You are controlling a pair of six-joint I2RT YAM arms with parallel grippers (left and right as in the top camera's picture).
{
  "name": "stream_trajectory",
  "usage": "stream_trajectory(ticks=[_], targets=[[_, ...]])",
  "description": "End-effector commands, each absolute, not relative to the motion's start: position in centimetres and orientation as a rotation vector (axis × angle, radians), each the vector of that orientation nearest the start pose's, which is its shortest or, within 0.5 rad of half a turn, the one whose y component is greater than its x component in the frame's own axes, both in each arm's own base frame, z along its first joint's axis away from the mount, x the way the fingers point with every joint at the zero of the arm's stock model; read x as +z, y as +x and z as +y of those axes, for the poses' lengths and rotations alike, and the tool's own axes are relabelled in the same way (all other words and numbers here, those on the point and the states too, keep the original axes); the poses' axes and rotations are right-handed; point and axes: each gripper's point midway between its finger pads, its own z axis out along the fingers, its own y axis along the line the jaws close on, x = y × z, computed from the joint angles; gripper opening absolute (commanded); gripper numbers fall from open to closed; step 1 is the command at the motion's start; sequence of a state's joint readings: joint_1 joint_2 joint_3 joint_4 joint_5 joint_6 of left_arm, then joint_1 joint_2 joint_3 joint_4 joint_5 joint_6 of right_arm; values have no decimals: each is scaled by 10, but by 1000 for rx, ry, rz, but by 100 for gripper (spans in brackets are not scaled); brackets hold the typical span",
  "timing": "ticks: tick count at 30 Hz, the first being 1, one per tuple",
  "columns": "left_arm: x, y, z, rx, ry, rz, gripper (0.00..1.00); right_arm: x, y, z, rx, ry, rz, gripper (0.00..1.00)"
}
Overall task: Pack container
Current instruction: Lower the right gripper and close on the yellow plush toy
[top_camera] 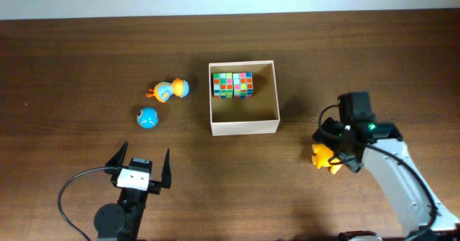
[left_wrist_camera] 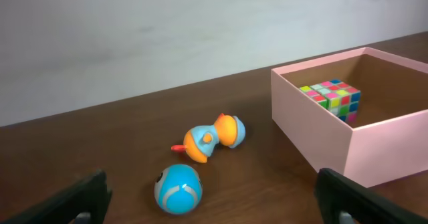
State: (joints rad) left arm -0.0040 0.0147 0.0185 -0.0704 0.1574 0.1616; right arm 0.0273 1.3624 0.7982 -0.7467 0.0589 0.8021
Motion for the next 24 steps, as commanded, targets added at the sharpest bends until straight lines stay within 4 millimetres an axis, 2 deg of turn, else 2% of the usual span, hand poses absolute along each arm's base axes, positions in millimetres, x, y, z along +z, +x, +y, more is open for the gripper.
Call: stream_trajectory(ticks=[1, 4, 5, 6, 7, 14, 19, 20, 24], targets=[[161, 244, -26, 9, 258, 1614, 99, 37, 262, 0, 116, 1173, 2639, 92], [161, 244, -26, 9, 258, 1614, 99, 36, 265, -1, 116, 1166, 2623, 93], [161, 244, -26, 9, 258, 1614, 99, 36, 266, -2, 109, 1164, 2617, 87], [161, 244, -26, 9, 258, 1614, 99, 36, 266, -3, 99, 1163, 2613, 74], [161, 244, -26, 9, 258, 1614, 99, 36, 266, -4, 97, 1154, 2615, 67], [161, 244, -26, 9, 258, 1614, 99, 37, 267, -7, 69, 1150, 2606, 54], [161, 244, -26, 9, 258, 1614, 99, 38, 270, -11, 52, 1145, 2585, 36], [161, 244, -26, 9, 258, 1614, 99, 38, 271, -11, 49, 1144, 2579, 31], [161, 244, -26, 9, 258, 1614, 99, 40, 276, -14, 37, 1111, 2568, 21]])
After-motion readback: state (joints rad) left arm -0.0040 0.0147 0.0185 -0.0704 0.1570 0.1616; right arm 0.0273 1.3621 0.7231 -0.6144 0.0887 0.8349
